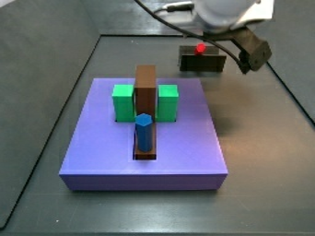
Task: Pick up the red object. Move up. Place the red object on the fixture. Regrasp the red object. Move to above the board. Insert the red object.
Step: Regrasp the red object.
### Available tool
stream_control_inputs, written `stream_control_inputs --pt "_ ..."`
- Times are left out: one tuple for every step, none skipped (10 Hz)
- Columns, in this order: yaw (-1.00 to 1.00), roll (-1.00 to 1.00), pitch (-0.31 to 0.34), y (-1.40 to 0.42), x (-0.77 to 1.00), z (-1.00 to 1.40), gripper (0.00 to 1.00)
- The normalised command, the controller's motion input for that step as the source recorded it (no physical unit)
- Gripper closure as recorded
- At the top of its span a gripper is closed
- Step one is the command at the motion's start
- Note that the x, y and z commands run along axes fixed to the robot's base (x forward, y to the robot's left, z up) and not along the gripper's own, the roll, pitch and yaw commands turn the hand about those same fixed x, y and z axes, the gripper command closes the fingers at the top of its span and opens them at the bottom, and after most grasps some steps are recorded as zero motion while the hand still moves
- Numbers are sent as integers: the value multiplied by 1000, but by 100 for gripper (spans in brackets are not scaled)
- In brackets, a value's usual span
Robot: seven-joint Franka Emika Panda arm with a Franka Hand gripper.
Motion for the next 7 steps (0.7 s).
stream_control_inputs --pt "0 0 214 0 326 -429 0" --pt "0 0 234 0 300 -334 0" --pt "0 0 203 0 214 -411 0" --pt "0 0 194 0 120 -411 0" --pt "-20 0 151 114 -29 -294 0" --pt "-71 0 126 180 -74 -146 0" --pt "-49 0 109 160 -31 -57 0"
